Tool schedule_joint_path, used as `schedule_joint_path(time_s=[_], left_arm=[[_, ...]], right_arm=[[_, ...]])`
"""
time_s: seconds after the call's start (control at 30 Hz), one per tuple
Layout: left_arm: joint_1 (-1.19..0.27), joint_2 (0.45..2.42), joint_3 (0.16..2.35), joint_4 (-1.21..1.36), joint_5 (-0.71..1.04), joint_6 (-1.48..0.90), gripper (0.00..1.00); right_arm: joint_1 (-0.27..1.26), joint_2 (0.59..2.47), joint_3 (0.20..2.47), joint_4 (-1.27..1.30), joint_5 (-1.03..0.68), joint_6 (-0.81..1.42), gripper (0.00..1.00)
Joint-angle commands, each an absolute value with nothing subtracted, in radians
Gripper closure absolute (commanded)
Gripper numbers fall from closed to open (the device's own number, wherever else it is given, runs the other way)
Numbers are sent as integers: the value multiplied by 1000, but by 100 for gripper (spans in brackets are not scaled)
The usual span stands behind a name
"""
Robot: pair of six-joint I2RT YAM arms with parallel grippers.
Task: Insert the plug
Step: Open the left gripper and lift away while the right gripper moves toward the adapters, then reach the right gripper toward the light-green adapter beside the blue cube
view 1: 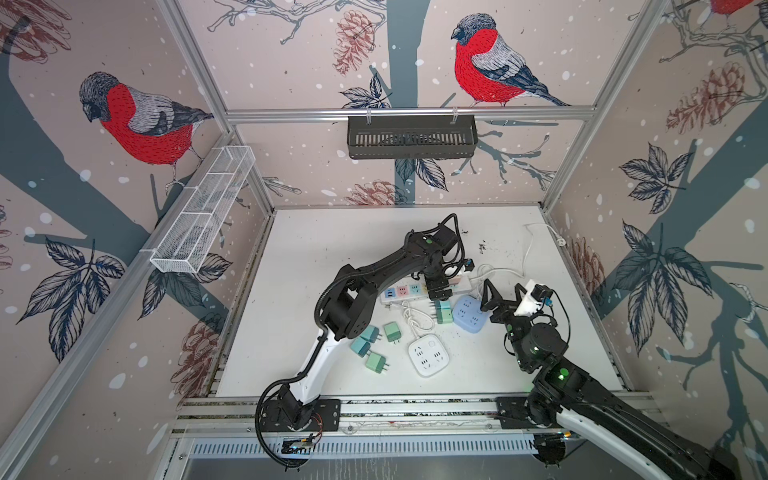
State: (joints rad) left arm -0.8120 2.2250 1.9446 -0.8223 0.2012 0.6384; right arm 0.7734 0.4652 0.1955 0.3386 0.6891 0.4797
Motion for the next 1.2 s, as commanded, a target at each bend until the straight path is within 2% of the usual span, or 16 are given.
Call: schedule_joint_path(time_s=[0.0,0.07,0.2,0.4,0.53,0.67,0.7,0.77,0.97,1.17], left_arm=[[-818,2039,1792,-598,222,625,2],[-818,1935,1688,-485,210,599,1],[-818,1715,1444,-217,146,532,2],[-785,1389,1028,330,-22,341,2],[-692,1237,793,626,0,180,2],[-621,1230,844,521,161,124,2],[-622,1247,868,492,184,130,2],[-621,1272,898,467,190,108,1],[-622,1264,876,506,213,87,1],[-621,1193,830,521,260,89,1]], right_arm=[[773,497,243,195,906,769,0],[770,518,283,83,947,929,0],[770,530,322,54,933,940,0],[768,516,420,-13,801,836,0],[764,495,388,47,639,684,0],[765,544,409,49,467,661,2],[768,576,437,18,455,685,6],[782,649,491,-59,453,752,15],[887,890,552,-182,419,934,29],[986,995,573,-229,491,1076,34]])
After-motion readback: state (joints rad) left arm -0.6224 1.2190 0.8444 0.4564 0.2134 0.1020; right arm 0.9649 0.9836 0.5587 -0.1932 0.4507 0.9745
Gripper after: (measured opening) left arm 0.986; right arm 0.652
